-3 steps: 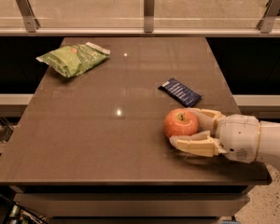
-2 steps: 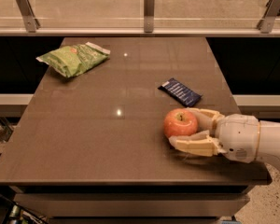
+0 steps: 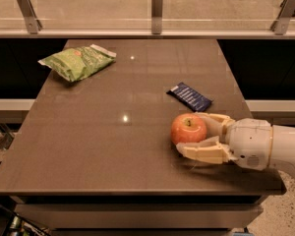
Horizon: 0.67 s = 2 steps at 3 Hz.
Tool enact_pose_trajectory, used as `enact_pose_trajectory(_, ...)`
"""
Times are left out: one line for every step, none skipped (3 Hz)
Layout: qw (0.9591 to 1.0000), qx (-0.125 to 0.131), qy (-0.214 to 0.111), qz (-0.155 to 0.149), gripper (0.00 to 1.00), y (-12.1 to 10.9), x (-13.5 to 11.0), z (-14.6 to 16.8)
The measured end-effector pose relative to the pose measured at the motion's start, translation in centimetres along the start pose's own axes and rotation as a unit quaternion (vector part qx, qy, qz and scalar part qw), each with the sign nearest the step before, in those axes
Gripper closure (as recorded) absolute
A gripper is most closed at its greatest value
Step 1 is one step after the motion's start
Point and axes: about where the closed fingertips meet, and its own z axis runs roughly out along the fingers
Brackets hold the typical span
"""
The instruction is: Move apple near green jalapeno chip bag
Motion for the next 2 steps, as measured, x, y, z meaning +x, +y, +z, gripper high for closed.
enact_pose_trajectory(0.9998,-0.003,0.020,-0.005,1.00,-0.3,-1.5,0.4)
enact_pose_trajectory(0.9984,-0.005,0.054,-0.016,1.00,-1.1,-4.3,1.3)
